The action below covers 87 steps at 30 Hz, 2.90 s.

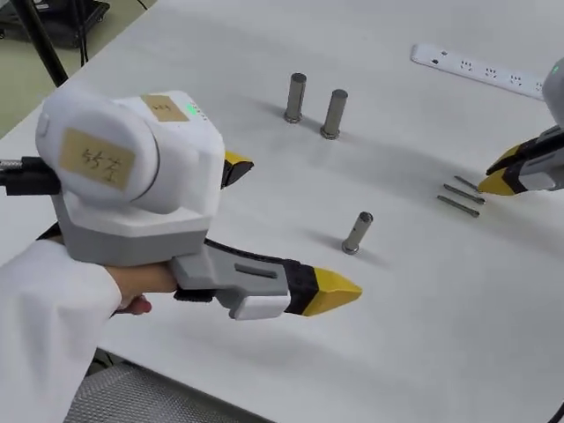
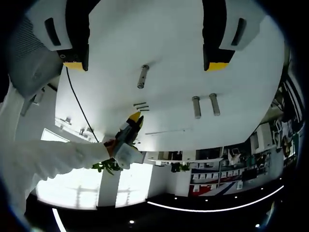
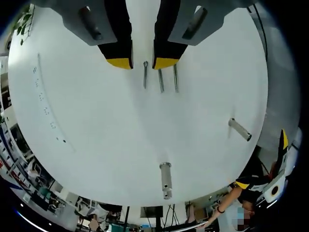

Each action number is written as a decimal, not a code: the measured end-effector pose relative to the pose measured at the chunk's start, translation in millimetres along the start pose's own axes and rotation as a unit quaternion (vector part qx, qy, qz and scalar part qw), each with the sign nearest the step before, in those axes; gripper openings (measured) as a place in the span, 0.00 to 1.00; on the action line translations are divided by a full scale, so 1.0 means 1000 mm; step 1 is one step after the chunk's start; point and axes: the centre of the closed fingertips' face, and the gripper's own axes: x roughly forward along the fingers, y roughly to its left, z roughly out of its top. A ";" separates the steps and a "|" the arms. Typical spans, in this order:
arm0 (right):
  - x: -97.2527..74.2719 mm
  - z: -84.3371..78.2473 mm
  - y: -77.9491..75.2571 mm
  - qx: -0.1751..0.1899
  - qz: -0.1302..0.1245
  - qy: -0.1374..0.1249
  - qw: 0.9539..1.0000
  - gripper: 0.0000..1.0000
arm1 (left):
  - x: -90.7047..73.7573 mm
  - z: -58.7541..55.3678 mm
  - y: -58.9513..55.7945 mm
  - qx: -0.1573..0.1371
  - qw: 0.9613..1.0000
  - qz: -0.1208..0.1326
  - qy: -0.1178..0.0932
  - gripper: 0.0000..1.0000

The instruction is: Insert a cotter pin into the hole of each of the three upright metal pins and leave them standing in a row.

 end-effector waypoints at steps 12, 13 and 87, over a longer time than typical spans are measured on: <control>0.010 -0.002 -0.006 0.012 0.005 0.007 1.000 0.06 | -0.001 0.001 0.001 -0.010 1.000 0.001 -0.002 0.97; 0.010 -0.002 -0.005 0.009 0.004 0.008 1.000 0.05 | -0.001 0.001 0.001 -0.010 1.000 0.000 -0.003 0.96; -0.061 0.034 0.044 -0.132 -0.047 -0.059 0.988 0.00 | -0.005 0.038 -0.015 -0.017 0.998 -0.008 -0.056 0.83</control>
